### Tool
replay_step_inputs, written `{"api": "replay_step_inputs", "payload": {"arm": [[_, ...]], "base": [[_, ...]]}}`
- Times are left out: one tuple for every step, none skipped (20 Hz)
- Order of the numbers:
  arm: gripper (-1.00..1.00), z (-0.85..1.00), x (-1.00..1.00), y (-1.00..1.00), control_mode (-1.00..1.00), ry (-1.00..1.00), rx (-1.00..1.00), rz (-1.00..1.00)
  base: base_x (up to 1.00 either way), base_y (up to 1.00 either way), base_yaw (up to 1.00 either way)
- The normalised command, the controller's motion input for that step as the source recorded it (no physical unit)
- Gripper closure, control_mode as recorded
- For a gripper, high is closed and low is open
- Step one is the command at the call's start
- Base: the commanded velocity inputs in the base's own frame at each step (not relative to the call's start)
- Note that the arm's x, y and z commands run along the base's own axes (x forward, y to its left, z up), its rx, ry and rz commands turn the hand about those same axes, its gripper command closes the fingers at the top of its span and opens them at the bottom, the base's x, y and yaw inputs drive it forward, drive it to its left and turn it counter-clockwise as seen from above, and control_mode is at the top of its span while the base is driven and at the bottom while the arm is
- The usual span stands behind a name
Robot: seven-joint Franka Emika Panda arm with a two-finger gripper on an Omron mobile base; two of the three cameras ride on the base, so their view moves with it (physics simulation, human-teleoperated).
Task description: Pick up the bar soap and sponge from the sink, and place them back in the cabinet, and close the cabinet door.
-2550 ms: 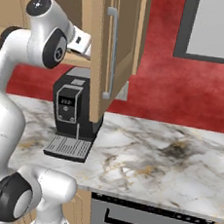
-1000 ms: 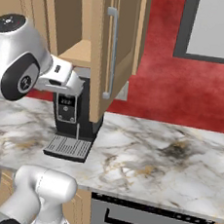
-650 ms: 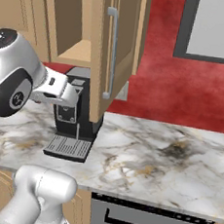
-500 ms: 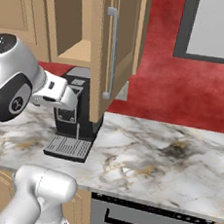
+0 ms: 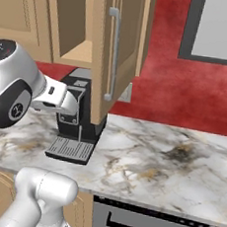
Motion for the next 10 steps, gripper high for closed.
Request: {"api": "replay_step_inputs", "payload": {"arm": [[-1.0,0.0,0.0,0.0,1.0,0.0,0.0,0.0],[-1.0,0.0,0.0,0.0,1.0,0.0,0.0,0.0],[-1.0,0.0,0.0,0.0,1.0,0.0,0.0,0.0],[-1.0,0.0,0.0,0.0,1.0,0.0,0.0,0.0],[-1.0,0.0,0.0,0.0,1.0,0.0,0.0,0.0],[-1.0,0.0,0.0,0.0,1.0,0.0,0.0,0.0],[-1.0,0.0,0.0,0.0,1.0,0.0,0.0,0.0],[-1.0,0.0,0.0,0.0,1.0,0.0,0.0,0.0],[-1.0,0.0,0.0,0.0,1.0,0.0,0.0,0.0],[-1.0,0.0,0.0,0.0,1.0,0.0,0.0,0.0]], "base": [[-0.23,-0.31,0.05],[-0.24,-0.33,0.05],[-0.26,-0.36,0.05],[-0.28,-0.36,0.04],[-0.34,-0.41,0.02],[-0.41,-0.37,0.0],[-0.48,-0.34,0.0],[-0.5,-0.31,0.0],[-0.51,-0.27,0.0],[-0.54,-0.24,0.0]]}}
